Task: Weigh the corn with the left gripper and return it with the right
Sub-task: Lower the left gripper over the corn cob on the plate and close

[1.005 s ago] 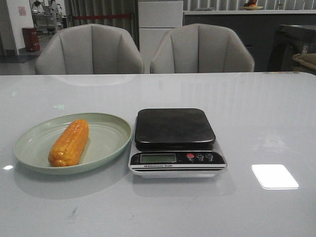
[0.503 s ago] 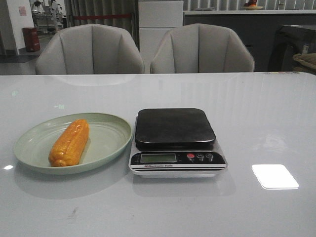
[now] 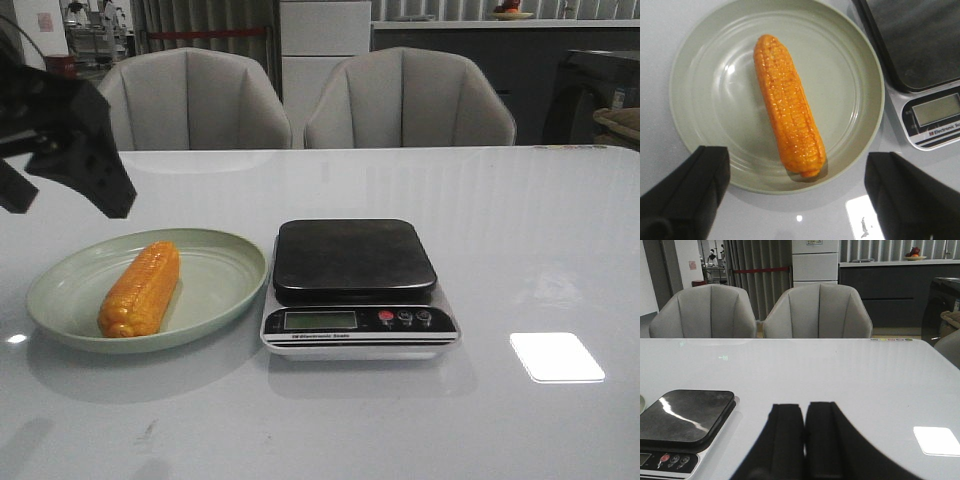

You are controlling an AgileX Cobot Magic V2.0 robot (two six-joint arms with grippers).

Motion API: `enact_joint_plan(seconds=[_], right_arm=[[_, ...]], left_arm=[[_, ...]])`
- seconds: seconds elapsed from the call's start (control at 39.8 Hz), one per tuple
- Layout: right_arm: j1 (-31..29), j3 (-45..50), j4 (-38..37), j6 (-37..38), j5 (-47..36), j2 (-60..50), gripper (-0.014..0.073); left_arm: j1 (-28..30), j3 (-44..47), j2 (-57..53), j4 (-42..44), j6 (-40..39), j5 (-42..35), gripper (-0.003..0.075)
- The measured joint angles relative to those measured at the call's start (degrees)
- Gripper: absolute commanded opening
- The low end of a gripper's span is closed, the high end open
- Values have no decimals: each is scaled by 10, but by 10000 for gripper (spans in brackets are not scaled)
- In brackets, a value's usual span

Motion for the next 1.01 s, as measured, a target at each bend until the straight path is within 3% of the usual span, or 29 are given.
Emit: enact_joint_plan(seconds=[0.7,0.85,1.01], right_arm=[[0,0,0,0,0,0,158],[0,0,0,0,0,0,158],[0,0,0,0,0,0,158]], left_arm=[[0,-125,225,-25,-2,97,583],[0,-130,246,-40,-3,99,454],[0,-143,252,-46,-3,104,254]])
